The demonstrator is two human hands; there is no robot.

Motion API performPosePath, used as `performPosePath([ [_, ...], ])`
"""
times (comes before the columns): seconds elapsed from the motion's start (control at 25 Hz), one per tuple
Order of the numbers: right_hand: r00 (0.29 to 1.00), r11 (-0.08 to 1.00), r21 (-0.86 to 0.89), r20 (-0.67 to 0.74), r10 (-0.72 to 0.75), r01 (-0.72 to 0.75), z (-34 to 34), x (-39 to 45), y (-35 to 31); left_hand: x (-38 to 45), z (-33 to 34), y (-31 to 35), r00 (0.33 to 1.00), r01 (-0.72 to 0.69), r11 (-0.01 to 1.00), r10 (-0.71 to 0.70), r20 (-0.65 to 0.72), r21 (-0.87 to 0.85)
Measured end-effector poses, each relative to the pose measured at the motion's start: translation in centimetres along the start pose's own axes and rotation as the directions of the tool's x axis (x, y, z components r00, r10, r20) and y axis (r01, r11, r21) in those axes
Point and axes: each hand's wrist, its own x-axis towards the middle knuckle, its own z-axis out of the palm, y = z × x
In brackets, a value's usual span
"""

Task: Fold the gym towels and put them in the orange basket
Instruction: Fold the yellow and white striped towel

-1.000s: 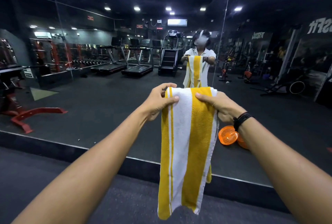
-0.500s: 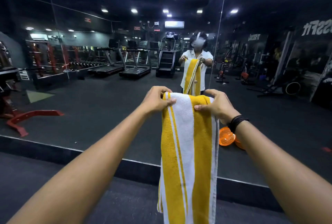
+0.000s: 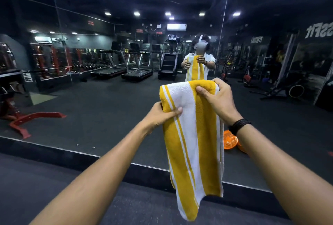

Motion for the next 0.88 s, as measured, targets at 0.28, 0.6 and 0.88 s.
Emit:
performPosePath([
  [0.28,0.845,0.866,0.332,0.507,0.170,-0.373,-1.2,-2.0,1.3,0.8,1.4,3.3,0.979,-0.144,0.946,0.094,-0.181,-0.290],
  [0.6,0.925,0.765,0.520,0.232,0.301,-0.380,1.8,-2.5,0.5,-1.7,-1.0,2.7,0.982,0.181,0.923,-0.154,0.107,-0.341],
  [0.88,0.836,0.690,0.531,0.064,0.545,-0.491,0.9,-0.2,0.1,-4.0,0.3,-2.9,0.957,0.224,0.961,-0.186,0.222,-0.163],
])
